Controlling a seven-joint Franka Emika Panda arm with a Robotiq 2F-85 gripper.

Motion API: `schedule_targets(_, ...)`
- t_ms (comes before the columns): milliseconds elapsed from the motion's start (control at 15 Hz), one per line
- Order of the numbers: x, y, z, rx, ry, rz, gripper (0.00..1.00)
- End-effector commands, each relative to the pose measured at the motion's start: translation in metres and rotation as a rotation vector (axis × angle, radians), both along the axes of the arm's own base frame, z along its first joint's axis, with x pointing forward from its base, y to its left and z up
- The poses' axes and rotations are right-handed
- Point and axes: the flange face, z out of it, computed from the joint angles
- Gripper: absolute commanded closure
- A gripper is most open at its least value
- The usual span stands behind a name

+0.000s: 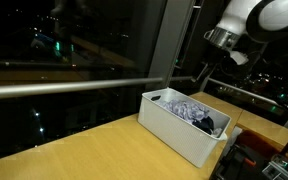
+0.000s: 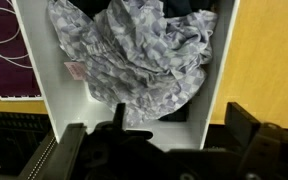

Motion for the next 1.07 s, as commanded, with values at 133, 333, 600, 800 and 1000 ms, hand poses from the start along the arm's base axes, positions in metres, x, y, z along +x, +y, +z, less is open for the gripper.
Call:
schedule_targets(133,0.027,-0.019,-0.054,-0.012,0.032,-0.028,0.00)
schedule_targets(333,0.040,-0.026,-0.083,-0.014,0.041,-0.043,0.00)
schedule_targets(600,0.053,-0.024,-0.121,-0.017,0.060,-0.050,0.00)
schedule_targets(800,0.058,-0.017,-0.148,-0.023,0.090,-0.050,0.00)
schedule_targets(1000,0.057,-0.003,-0.171,-0.023,0.134,-0.061,0.00)
